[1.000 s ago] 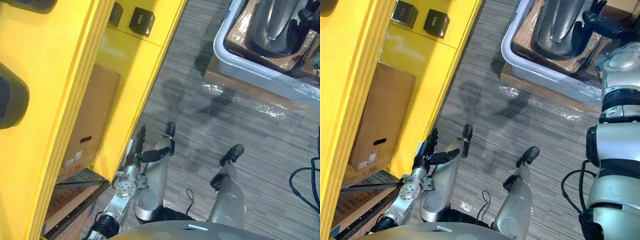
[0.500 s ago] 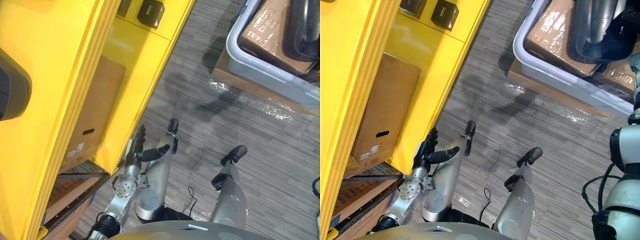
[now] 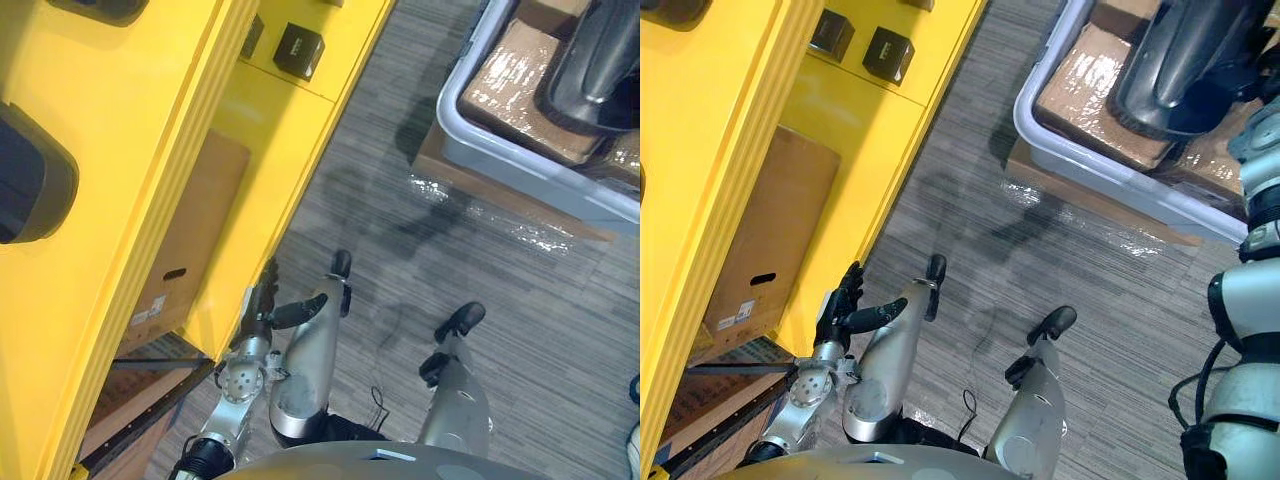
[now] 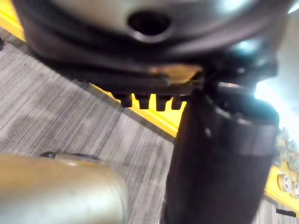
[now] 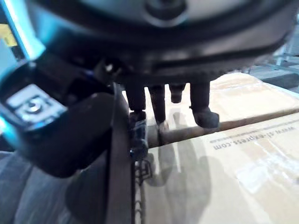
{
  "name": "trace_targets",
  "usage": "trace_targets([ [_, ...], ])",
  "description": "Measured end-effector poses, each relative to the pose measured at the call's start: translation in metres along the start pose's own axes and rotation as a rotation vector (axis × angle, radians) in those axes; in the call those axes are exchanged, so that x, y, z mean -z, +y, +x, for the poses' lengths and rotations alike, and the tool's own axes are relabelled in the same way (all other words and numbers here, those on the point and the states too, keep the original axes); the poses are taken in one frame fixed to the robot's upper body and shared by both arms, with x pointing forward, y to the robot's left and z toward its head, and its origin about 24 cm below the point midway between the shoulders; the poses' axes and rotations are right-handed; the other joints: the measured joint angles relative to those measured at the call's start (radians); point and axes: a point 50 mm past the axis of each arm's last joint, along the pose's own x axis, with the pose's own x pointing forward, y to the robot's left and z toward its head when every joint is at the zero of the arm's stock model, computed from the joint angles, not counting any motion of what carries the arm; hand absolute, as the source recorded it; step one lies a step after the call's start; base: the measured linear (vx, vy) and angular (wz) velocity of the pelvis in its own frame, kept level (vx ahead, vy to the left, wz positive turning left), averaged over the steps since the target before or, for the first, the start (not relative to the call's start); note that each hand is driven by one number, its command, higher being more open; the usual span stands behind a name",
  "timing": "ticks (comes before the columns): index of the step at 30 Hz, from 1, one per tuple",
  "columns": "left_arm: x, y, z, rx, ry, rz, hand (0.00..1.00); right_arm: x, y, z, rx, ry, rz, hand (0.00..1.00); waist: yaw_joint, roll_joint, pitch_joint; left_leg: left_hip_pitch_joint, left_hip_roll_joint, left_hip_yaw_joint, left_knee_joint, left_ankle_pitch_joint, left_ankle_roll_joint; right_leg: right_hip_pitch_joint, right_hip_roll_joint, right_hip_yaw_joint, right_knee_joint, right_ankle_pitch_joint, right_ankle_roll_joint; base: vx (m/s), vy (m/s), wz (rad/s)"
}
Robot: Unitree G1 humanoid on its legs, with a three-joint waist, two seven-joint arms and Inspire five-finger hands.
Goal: Walk over and take three plastic housings, then place them on the shelf
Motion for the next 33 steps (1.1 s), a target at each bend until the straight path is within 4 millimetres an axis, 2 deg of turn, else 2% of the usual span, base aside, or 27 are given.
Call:
trace_targets([
  [5, -0.003, 0.017, -0.004, -0.043, -0.018, 0.017, 1.0, -0.019, 0.03, -0.009, -0.03, -0.134, -0.02, 0.0, -0.043, -0.039, 0.019, 0.042, 0.018, 0.007, -0.022, 0.004, -0.008, 0.022, 0.013, 0.003, 0.007, -0.011, -0.018, -0.05, -0.029, -0.08],
  [6, -0.005, 0.02, -0.004, -0.051, -0.029, 0.038, 1.0, -0.026, 0.042, -0.012, -0.047, -0.16, -0.005, 0.0, -0.053, -0.056, 0.019, 0.052, 0.025, 0.012, -0.029, 0.006, -0.011, 0.022, 0.017, 0.005, 0.012, -0.014, -0.021, -0.06, -0.043, -0.14],
  [7, -0.009, 0.023, -0.002, -0.063, -0.046, 0.043, 1.0, -0.032, 0.053, -0.016, -0.063, -0.183, 0.01, 0.0, -0.062, -0.075, 0.021, 0.07, 0.029, 0.019, -0.042, 0.011, -0.016, 0.024, 0.018, 0.007, 0.016, -0.018, -0.028, -0.05, -0.035, -0.15],
  [9, -0.021, 0.022, 0.002, -0.068, -0.101, 0.041, 1.0, -0.038, 0.063, -0.021, -0.065, -0.223, -0.003, 0.0, -0.082, -0.09, 0.021, 0.089, 0.032, 0.021, -0.058, 0.018, -0.02, 0.037, 0.021, 0.007, 0.016, -0.02, -0.031, -0.05, -0.027, -0.05],
  [11, -0.044, 0.021, 0.01, -0.059, -0.199, 0.065, 1.0, -0.044, 0.071, -0.025, -0.049, -0.25, 0.017, 0.0, -0.09, -0.107, 0.022, 0.113, 0.037, 0.029, -0.075, 0.024, -0.026, 0.046, 0.024, 0.016, 0.016, -0.022, -0.033, -0.06, -0.02, -0.08],
  [13, -0.083, 0.023, 0.026, -0.049, -0.346, 0.096, 1.0, -0.057, 0.076, -0.03, 0.007, -0.294, 0.024, 0.0, -0.112, -0.126, 0.021, 0.134, 0.043, 0.035, -0.099, 0.037, -0.033, 0.053, 0.03, 0.029, 0.015, -0.023, -0.036, -0.07, -0.015, -0.09],
  [14, -0.094, 0.023, 0.031, -0.043, -0.382, 0.105, 1.0, -0.059, 0.076, -0.03, 0.021, -0.301, 0.034, 0.0, -0.115, -0.13, 0.02, 0.139, 0.044, 0.038, -0.107, 0.042, -0.035, 0.052, 0.03, 0.03, 0.014, -0.025, -0.037, -0.07, -0.02, -0.06],
  [15, -0.116, 0.022, 0.039, -0.029, -0.457, 0.116, 1.0, -0.066, 0.073, -0.032, 0.06, -0.323, 0.05, 0.0, -0.132, -0.137, 0.02, 0.143, 0.044, 0.038, -0.118, 0.052, -0.036, 0.053, 0.031, 0.031, 0.014, -0.027, -0.041, -0.07, -0.023, -0.03],
  [19, -0.185, 0.016, 0.057, -0.011, -0.689, 0.192, 1.0, -0.083, 0.066, -0.036, 0.136, -0.402, 0.056, 0.0, -0.163, -0.166, 0.019, 0.18, 0.053, 0.062, -0.154, 0.074, -0.046, 0.053, 0.036, 0.058, 0.013, -0.028, -0.043, -0.06, -0.017, -0.13],
  [22, -0.221, 0.016, 0.058, -0.012, -0.814, 0.249, 1.0, -0.092, 0.064, -0.039, 0.149, -0.442, 0.055, 0.0, -0.182, -0.178, 0.017, 0.189, 0.062, 0.067, -0.162, 0.079, -0.05, 0.053, 0.045, 0.065, 0.012, -0.028, -0.043, -0.03, -0.016, -0.11],
  [23, -0.242, 0.013, 0.054, 0.004, -0.89, 0.249, 1.0, -0.097, 0.066, -0.041, 0.147, -0.46, 0.065, 0.0, -0.196, -0.188, 0.018, 0.192, 0.066, 0.068, -0.168, 0.083, -0.054, 0.053, 0.05, 0.069, 0.01, -0.028, -0.043, -0.03, -0.024, -0.07],
  [25, -0.26, 0.006, 0.051, 0.071, -0.911, 0.191, 1.0, -0.102, 0.07, -0.043, 0.137, -0.467, 0.081, 0.0, -0.198, -0.196, 0.017, 0.205, 0.07, 0.08, -0.18, 0.088, -0.057, 0.053, 0.054, 0.081, 0.005, -0.028, -0.044, -0.02, -0.021, -0.15],
  [27, -0.267, 0.002, 0.053, 0.152, -0.872, 0.121, 1.0, -0.111, 0.071, -0.046, 0.136, -0.488, 0.102, 0.0, -0.205, -0.196, 0.017, 0.209, 0.076, 0.087, -0.182, 0.089, -0.059, 0.056, 0.06, 0.088, -0.004, -0.027, -0.044, -0.01, -0.021, -0.12],
  [28, -0.267, -0.002, 0.058, 0.219, -0.797, 0.06, 1.0, -0.118, 0.07, -0.047, 0.142, -0.506, 0.112, 0.0, -0.216, -0.196, 0.017, 0.212, 0.078, 0.086, -0.19, 0.095, -0.062, 0.055, 0.063, 0.088, -0.005, -0.026, -0.046, 0.0, 0.0, 0.0],
  [30, -0.257, -0.011, 0.071, 0.303, -0.656, -0.013, 1.0, -0.124, 0.065, -0.048, 0.163, -0.533, 0.093, 0.0, -0.223, -0.196, 0.017, 0.223, 0.079, 0.092, -0.203, 0.1, -0.065, 0.055, 0.064, 0.093, -0.005, -0.024, -0.048, -0.01, -0.019, -0.06],
  [33, -0.231, -0.025, 0.087, 0.368, -0.444, -0.055, 1.0, -0.14, 0.05, -0.05, 0.215, -0.603, 0.092, 0.0, -0.238, -0.198, 0.017, 0.241, 0.081, 0.105, -0.222, 0.107, -0.067, 0.055, 0.065, 0.11, -0.005, -0.023, -0.05, 0.0, 0.001, -0.1],
])
